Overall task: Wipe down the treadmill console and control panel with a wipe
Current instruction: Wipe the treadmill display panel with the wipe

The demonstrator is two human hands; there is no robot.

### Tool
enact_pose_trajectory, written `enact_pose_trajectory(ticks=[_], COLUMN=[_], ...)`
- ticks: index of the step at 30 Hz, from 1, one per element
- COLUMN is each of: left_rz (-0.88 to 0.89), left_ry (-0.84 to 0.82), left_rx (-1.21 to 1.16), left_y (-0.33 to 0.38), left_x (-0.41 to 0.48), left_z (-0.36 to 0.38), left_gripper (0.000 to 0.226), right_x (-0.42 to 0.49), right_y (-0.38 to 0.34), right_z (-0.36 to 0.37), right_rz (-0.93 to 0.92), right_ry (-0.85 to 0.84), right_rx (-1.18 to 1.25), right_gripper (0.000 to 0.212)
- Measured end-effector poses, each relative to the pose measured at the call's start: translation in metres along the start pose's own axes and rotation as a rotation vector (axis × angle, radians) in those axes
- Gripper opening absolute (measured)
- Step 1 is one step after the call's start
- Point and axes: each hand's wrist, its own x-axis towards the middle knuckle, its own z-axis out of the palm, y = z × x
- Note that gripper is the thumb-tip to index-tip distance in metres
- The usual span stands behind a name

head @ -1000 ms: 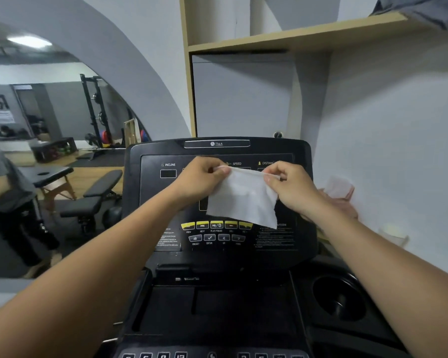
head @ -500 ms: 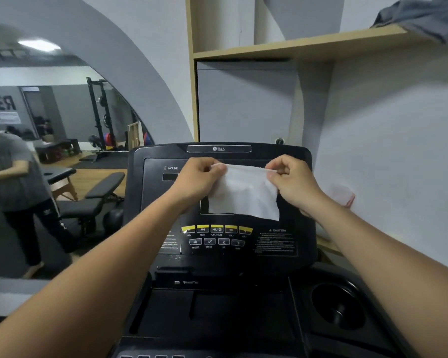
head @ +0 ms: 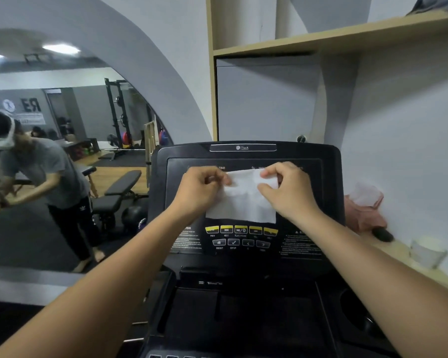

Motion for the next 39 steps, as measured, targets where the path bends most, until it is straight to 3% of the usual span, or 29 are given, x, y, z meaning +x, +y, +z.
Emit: enact_pose_trajectory(ticks=[12, 18, 20, 22, 24, 27, 31, 36, 39], left_rz=[0.103, 0.247, 0.303, 0.428, 0.617, 0.779, 0.699, 0.558, 0.561], left_ry=[0.141, 0.327, 0.365, 0.318, 0.236, 0.135, 0.058, 0.016, 0.062], left_rx=[0.164, 0.603, 0.863, 1.016, 0.965, 0.842, 0.854, 0.701, 0.798], left_y=[-0.062, -0.089, -0.105, -0.125, -0.140, -0.151, -0.155, -0.139, -0.134], left_x=[0.012, 0.064, 0.066, 0.059, 0.049, 0.040, 0.045, 0.072, 0.093], left_z=[-0.049, -0.072, -0.069, -0.063, -0.060, -0.062, -0.067, -0.068, -0.071], left_gripper=[0.016, 0.017, 0.021, 0.037, 0.039, 0.033, 0.040, 0.045, 0.055], right_x=[0.019, 0.069, 0.077, 0.077, 0.070, 0.053, 0.035, 0.063, 0.086], right_y=[-0.027, -0.052, -0.051, -0.044, -0.041, -0.032, -0.026, -0.039, -0.041], right_z=[0.074, 0.126, 0.142, 0.154, 0.157, 0.165, 0.176, 0.178, 0.171], right_rz=[-0.143, -0.152, -0.148, -0.292, -0.459, -0.589, -0.432, -0.377, -0.326], right_ry=[-0.001, 0.051, 0.031, 0.097, 0.152, 0.051, -0.163, -0.160, -0.164], right_rx=[-0.102, -0.248, -0.388, -0.630, -0.758, -0.872, -0.960, -0.969, -0.992], right_gripper=[0.019, 0.013, 0.011, 0.021, 0.027, 0.026, 0.051, 0.058, 0.058])
